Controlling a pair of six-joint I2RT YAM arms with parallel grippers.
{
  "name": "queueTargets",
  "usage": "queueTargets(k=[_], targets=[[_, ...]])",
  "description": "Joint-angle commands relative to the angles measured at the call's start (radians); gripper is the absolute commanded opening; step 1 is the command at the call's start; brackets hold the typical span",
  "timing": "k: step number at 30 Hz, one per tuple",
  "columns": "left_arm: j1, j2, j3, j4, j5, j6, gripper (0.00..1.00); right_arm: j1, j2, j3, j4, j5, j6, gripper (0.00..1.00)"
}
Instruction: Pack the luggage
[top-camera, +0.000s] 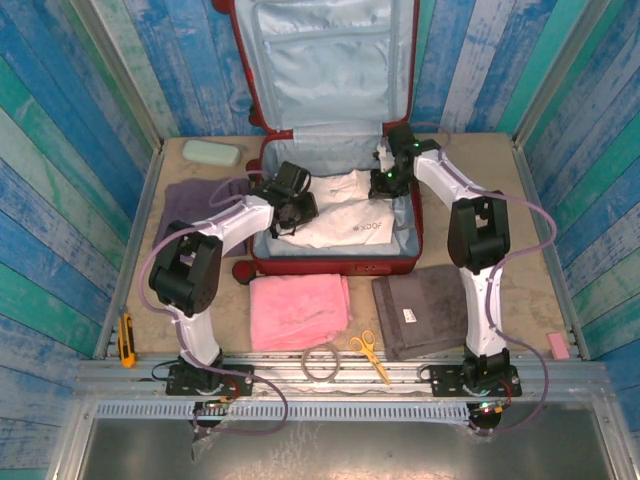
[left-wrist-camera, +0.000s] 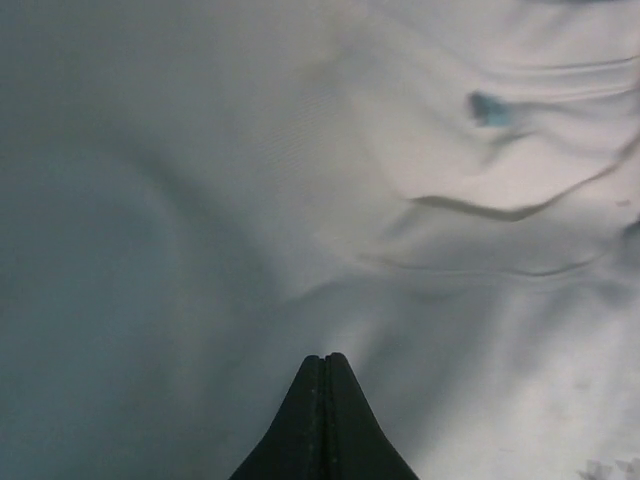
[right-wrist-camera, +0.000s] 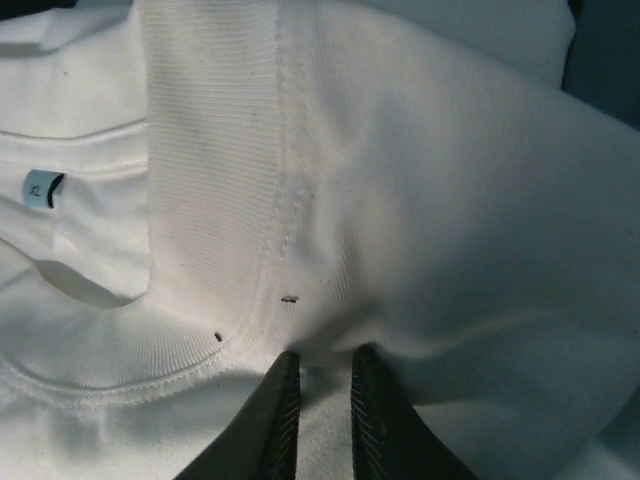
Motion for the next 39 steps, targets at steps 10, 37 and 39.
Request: queueTargets(k=[10,37,39], targets=[[0.023,-0.149,-0.06,0.152,-0.187,0.096,0.22,0.006,-0.219,-0.111,0.153,0.059,-0.063,0.4],[0.54,-0.587,-0.59,0.087,-0.16,-0.514,0.94,-0.068,-0.802,-0.654,0.794,0.027,-0.213,0.73],[0.548,-0.543,-0.62,0.148,-0.129,-0.553,0.94,-0.078,-0.818,-0.671,0.794,0.026,-0.217,0.73]])
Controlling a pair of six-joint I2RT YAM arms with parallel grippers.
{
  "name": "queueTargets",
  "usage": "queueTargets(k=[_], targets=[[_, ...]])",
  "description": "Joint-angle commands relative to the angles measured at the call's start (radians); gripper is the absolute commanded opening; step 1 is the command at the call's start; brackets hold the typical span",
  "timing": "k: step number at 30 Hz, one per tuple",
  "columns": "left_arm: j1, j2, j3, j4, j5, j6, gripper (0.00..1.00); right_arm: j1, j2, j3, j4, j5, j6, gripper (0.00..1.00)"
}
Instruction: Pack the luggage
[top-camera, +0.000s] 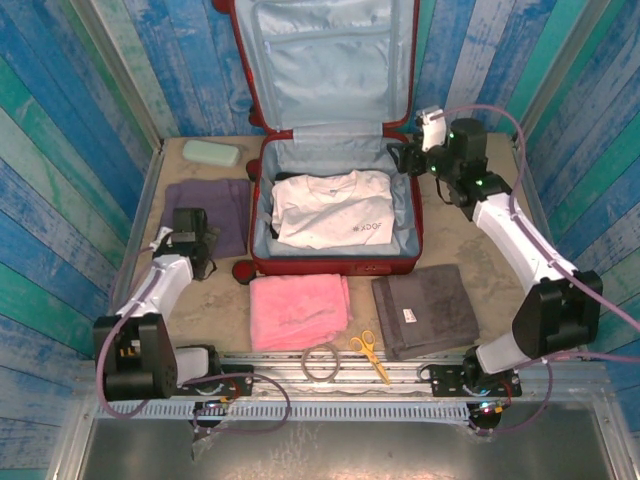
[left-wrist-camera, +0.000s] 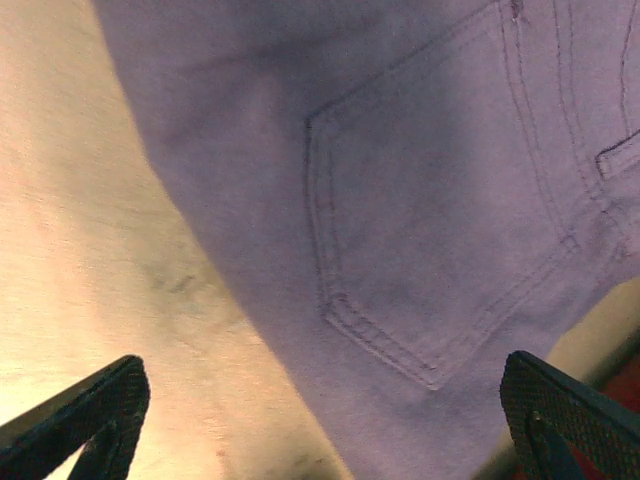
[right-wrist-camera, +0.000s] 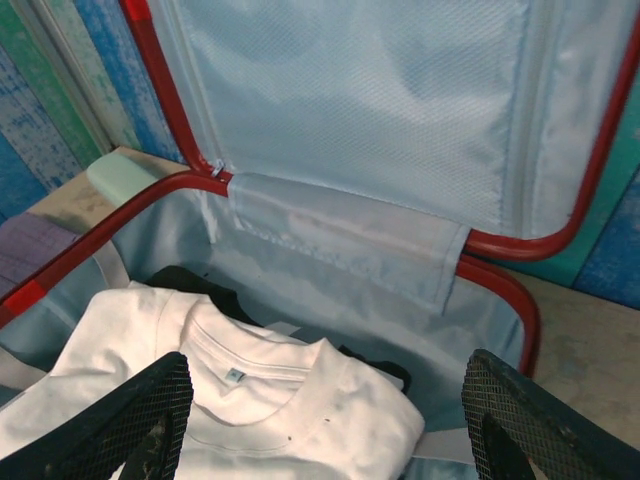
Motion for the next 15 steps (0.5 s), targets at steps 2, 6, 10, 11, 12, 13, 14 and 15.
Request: queueTargets(k=[2,6,10,11,12,13,14,15], targets=[[0.033,0.064,-0.082,0.218,0.134,-0.143,0.94,-0.023,-0.054,-0.032,0.035,0.0,-0.015,0.73],[0.039,0.119,-0.113,0.272,0.146,-0.206,0.95,-0.034,-0.057,-0.048,0.034,-0.003,-0.013,0.73],[0.04,0.074,-0.156,0.262,0.087,-0.257,0.96,-0.037,-0.058,-0.06,0.027,-0.003,-0.012,0.73],[0.038,0.06,-0.17,0.262,0.067,-0.265,0.96,-0.037,-0.06,-0.063,0.026,-0.003,-0.012,0.73],[0.042,0.046,-0.183,0.265,0.049,-0.27,0.96,-0.037,-0.061,-0.066,0.025,-0.001,-0.012,0.73],[0.047,0.04,-0.194,0.275,0.037,-0.274,0.96,-0.037,-0.063,-0.067,0.025,0.0,-0.012,0.73],[0.054,0.045,-0.202,0.284,0.035,-0.276,0.97,-0.036,-0.064,-0.068,0.024,0.002,-0.011,0.73],[0.065,0.058,-0.211,0.297,0.041,-0.283,0.97,-0.037,-0.064,-0.069,0.022,0.002,-0.012,0.73]])
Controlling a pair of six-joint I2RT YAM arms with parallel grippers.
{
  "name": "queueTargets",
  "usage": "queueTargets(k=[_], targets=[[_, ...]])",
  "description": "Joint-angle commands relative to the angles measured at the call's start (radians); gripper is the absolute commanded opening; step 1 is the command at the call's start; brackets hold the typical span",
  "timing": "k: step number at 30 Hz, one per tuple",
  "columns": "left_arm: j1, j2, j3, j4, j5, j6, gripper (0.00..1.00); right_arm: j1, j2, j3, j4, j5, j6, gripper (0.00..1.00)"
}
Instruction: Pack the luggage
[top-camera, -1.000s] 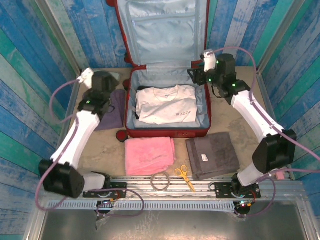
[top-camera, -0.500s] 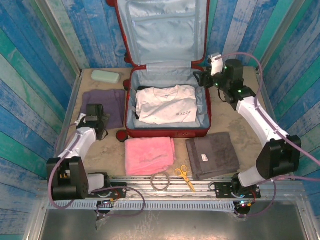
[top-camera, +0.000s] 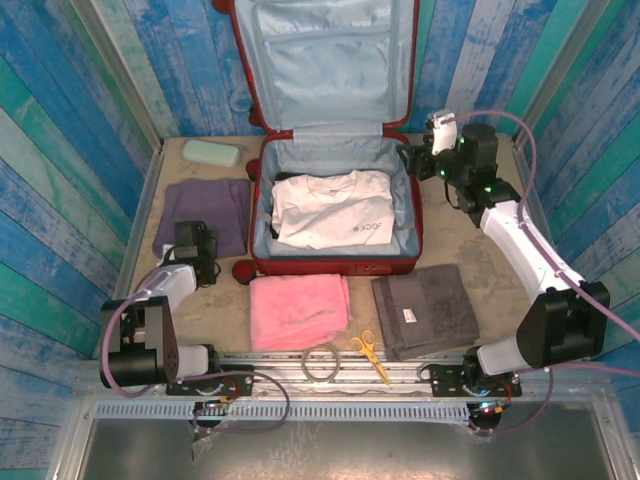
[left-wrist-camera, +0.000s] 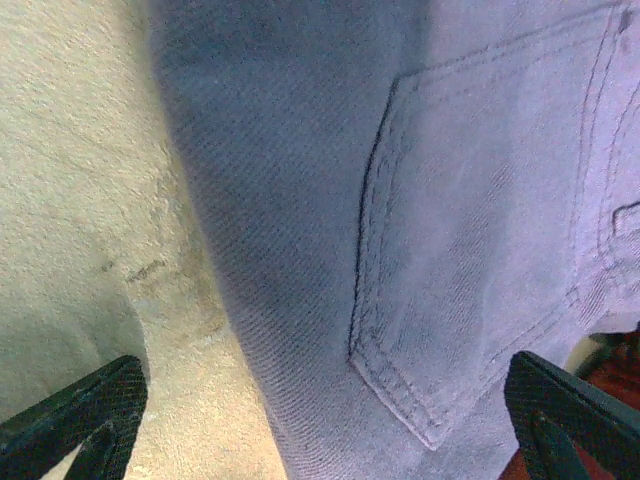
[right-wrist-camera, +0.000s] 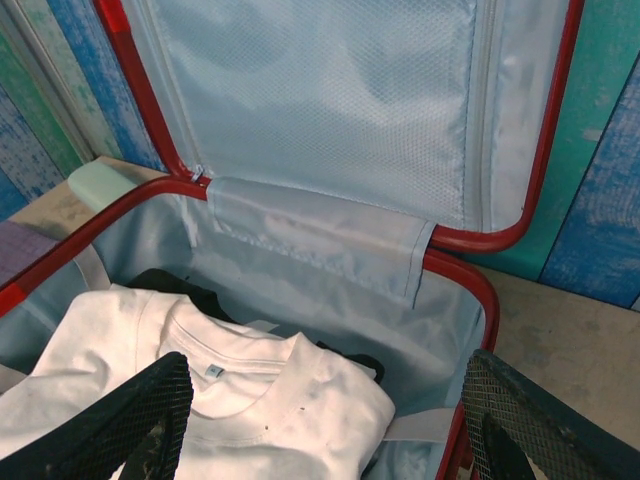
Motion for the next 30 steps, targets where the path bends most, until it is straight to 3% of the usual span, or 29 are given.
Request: queueTargets(k=[1,6,11,16,21,27,30], targets=[[0.03,0.021,-0.047,0.012,-0.03,-0.046,0.97,-0.004,-0.018,-0.012,0.0,0.002,-0.009,0.73],[0.043,0.2,-0.018,0.086,0.016,-0.085,0.99,-0.004,-0.028,-0.017,-0.022,0.009,-0.013,0.72],[0.042,0.331,-0.011,0.226,0.041,-0.153,0.8,-0.004,-0.058,-0.042,-0.044,0.027,-0.006,0.71],[0.042,0.398,0.071,0.225,0.004,-0.107,0.67,-0.004,-0.111,-0.065,-0.059,0.066,-0.012,0.71],[0.057,0.414,0.155,0.194,-0.044,-0.036,0.36,-0.004,-0.141,-0.074,-0.071,0.076,-0.008,0.69],[0.077,0.309,0.234,0.095,-0.151,0.115,0.0,-0.004,-0.183,-0.124,-0.054,0.145,0.022,0.65],[0.079,0.237,0.288,0.029,-0.204,0.221,0.0,-0.003,-0.207,-0.158,-0.021,0.136,0.016,0.65]])
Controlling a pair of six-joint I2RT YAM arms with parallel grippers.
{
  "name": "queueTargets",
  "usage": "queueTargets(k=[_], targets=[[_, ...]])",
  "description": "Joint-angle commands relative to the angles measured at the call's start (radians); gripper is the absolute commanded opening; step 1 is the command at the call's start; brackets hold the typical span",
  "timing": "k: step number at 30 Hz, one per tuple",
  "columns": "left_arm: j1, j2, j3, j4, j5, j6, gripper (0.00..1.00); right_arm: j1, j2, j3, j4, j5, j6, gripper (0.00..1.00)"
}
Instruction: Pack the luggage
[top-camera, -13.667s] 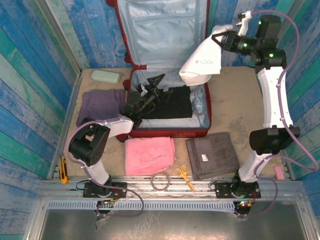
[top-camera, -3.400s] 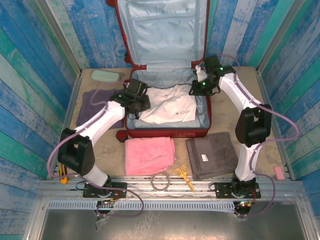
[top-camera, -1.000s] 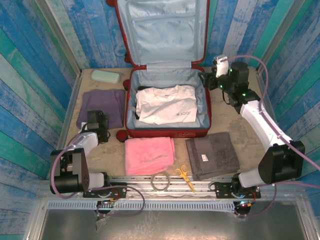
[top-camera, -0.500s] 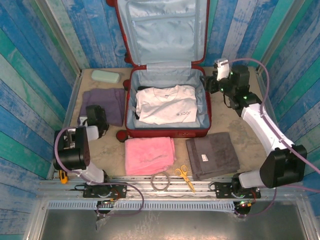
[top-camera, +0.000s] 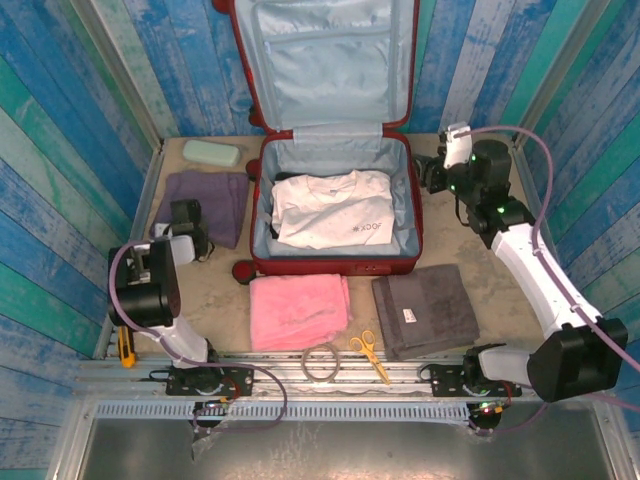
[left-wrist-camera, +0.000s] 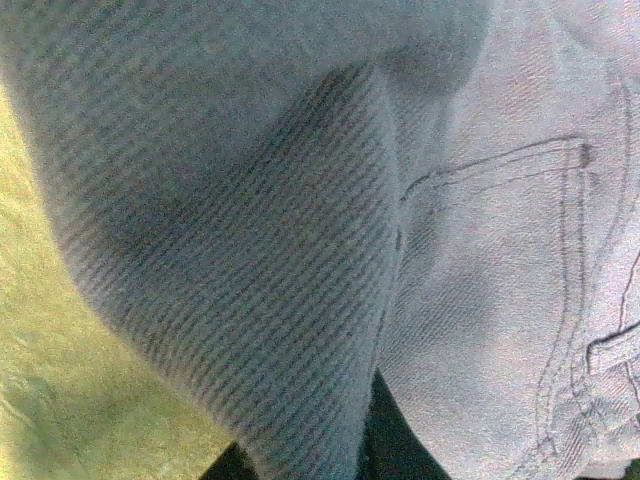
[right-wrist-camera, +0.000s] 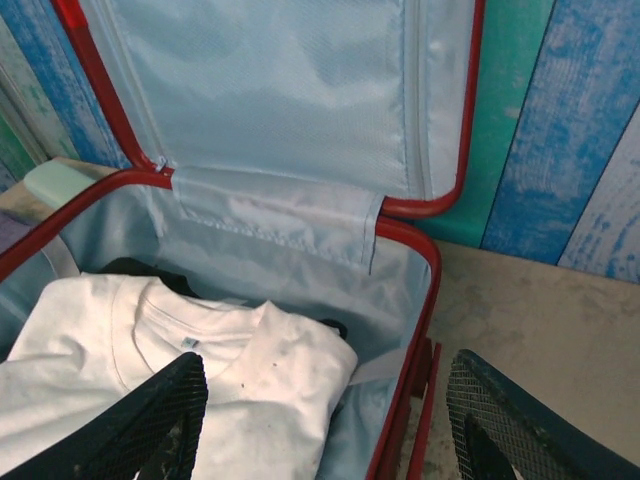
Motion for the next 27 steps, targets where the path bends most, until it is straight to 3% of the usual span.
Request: queueTargets(k=[1,8,15,27], targets=[[0.014,-0.13,0.069,-0.127,-0.126,0.176,0.0,-0.004,-0.03,-0.031,0.031,0.019,0.003,0.65],[0.013,-0.245,0.285,-0.317,-0.16,0.441,0.0,-0.004,0.0,-0.004,0.028,-0.066,0.016,0.65],[0.014,-0.166,0.599,-0.541,-0.047,0.652,0.0,-0.004,0.052,0.038,0.043,-0.083,0.082,0.65],[-0.012,-0.06,0.994,-0.758,0.084,0.743,0.0,-0.004,0.155,0.125,-0.046,-0.099,0.124,0.65]])
